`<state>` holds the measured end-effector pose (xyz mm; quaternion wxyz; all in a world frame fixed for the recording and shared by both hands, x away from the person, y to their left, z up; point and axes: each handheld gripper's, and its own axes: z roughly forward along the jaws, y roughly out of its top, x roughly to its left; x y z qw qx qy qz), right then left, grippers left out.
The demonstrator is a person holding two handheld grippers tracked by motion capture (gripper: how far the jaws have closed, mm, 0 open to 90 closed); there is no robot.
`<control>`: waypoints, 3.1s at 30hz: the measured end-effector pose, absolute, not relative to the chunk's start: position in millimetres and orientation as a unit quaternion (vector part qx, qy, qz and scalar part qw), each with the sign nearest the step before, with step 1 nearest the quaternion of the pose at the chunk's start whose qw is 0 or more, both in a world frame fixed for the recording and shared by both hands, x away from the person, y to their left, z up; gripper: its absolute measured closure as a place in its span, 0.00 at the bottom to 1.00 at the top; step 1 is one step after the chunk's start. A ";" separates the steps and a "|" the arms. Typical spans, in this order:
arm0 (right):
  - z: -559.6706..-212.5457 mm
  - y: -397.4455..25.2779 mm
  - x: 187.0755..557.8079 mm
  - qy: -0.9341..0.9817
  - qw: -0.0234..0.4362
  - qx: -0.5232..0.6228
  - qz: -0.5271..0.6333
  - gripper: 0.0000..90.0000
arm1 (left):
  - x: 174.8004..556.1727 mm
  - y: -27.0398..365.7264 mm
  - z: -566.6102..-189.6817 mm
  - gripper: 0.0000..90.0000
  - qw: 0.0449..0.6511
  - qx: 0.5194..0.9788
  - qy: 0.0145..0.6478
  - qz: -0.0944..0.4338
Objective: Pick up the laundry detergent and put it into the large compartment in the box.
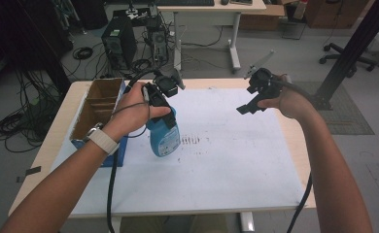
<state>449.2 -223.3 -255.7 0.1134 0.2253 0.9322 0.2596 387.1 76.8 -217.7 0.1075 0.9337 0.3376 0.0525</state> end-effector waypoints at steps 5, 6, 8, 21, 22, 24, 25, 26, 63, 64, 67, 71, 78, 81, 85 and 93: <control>-254.8 -224.1 448.5 0.932 0.116 0.224 0.260 0.10 | 385.4 79.9 -207.1 0.41 0.106 0.929 0.350 0.061; -254.7 -224.0 448.4 0.932 0.116 0.224 0.261 0.10 | 385.3 80.8 -205.3 0.41 0.106 0.927 0.355 0.061; -254.6 -223.4 448.2 0.931 0.115 0.224 0.262 0.10 | 384.4 82.1 -202.1 0.41 0.105 0.925 0.359 0.063; -254.6 -220.3 447.9 0.932 0.115 0.218 0.264 0.10 | 379.5 93.3 -180.3 0.41 0.105 0.911 0.394 0.064; -254.6 -220.3 447.9 0.932 0.115 0.218 0.264 0.10 | 379.5 93.3 -180.3 0.41 0.105 0.911 0.394 0.064; -253.9 -220.7 447.7 0.932 0.116 0.217 0.266 0.10 | 378.8 95.6 -175.1 0.41 0.108 0.906 0.403 0.065; -253.8 -220.8 447.6 0.932 0.116 0.217 0.266 0.10 | 378.4 96.1 -173.2 0.41 0.108 0.905 0.407 0.065; -253.7 -220.9 447.5 0.932 0.116 0.216 0.266 0.10 | 378.0 96.6 -171.4 0.41 0.108 0.903 0.410 0.066; -248.4 -215.5 447.4 0.933 0.116 0.200 0.274 0.11 | 385.0 144.5 -106.2 0.41 0.120 0.840 0.521 0.090; -248.2 -215.8 447.4 0.933 0.116 0.200 0.275 0.11 | 385.4 146.0 -104.4 0.41 0.120 0.839 0.523 0.090; -248.0 -216.4 447.4 0.933 0.117 0.200 0.276 0.11 | 386.5 152.3 -98.4 0.41 0.125 0.832 0.534 0.090; -247.8 -216.4 447.4 0.933 0.116 0.199 0.277 0.11 | 387.6 161.3 -92.9 0.41 0.127 0.823 0.546 0.089; -247.5 -215.8 447.8 0.933 0.117 0.198 0.278 0.11 | 388.1 174.1 -81.9 0.41 0.131 0.812 0.562 0.092; -246.7 -216.2 447.6 0.933 0.117 0.199 0.278 0.11 | 388.3 180.0 -76.4 0.41 0.130 0.806 0.570 0.096; -246.0 -216.8 447.6 0.932 0.118 0.200 0.277 0.11 | 389.1 186.5 -72.3 0.41 0.127 0.799 0.579 0.100; -245.7 -216.3 447.2 0.932 0.118 0.200 0.278 0.11 | 391.7 202.9 -67.3 0.41 0.129 0.782 0.603 0.097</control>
